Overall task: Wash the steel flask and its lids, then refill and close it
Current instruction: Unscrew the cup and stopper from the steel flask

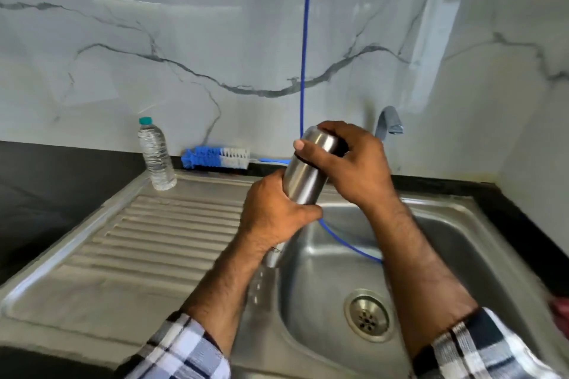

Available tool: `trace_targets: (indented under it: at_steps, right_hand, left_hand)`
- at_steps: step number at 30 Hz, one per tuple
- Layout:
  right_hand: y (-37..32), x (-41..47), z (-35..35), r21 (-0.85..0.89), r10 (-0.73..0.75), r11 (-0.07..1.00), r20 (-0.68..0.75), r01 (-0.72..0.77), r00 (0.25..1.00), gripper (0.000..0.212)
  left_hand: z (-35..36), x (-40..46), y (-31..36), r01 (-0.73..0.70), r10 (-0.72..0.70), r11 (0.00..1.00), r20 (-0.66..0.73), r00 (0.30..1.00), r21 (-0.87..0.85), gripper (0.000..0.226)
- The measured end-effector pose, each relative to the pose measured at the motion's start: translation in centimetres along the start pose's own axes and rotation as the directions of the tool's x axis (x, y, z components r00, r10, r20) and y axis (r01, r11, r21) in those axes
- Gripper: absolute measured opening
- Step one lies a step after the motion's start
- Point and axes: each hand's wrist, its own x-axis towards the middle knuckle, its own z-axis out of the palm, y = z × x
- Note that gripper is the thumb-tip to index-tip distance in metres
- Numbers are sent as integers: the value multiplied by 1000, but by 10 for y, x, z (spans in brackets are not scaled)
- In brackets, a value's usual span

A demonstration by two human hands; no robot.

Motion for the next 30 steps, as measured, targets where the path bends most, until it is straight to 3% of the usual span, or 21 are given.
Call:
trace_targets:
  at_steps: [7,9,12,14,15,18,20,23,27,30]
  right_hand:
    - [18,7,-1,46,-51,998,113,46,992,44]
    - [17,7,-5,212,-86,976,222,38,971,41]
    - [10,10,-23,386,-188,922,415,14,890,59]
    - [4,13,-38,354,-185,935,478,5,859,69]
    - [0,13,-42,291,-136,957,456,-4,879,70]
    - [-7,11,-35,-95,-14,995,277,42,961,60]
    - [-7,11,-29,-208,14,977,255,41,967,58]
    - [-4,13,-34,-131,-34,988,349,85,937,42]
    - [2,13,-42,108,-149,988,529,108,836,53]
    - [-2,12,-31,57,-54,998,417,33,907,46]
  left_hand:
    - [-8,4,-17,-40,41,999,94,995,-6,46]
    - [-10,6,-24,-68,88,989,156,984,-128,43]
    - [-13,2,-23,-134,165,968,136,977,-213,41]
    - [-16,0,-19,-172,180,978,63,982,-116,44]
    - [-16,0,-18,-168,170,984,34,985,-53,45]
    - [-16,-1,-19,-121,121,991,14,993,52,47]
    - [-13,-3,-22,-104,102,988,20,995,112,50]
    - [-12,-2,-26,-72,71,990,15,997,118,55]
    - [-14,1,-31,-59,57,994,18,998,94,56]
    - [-16,1,-29,-70,69,994,11,998,86,56]
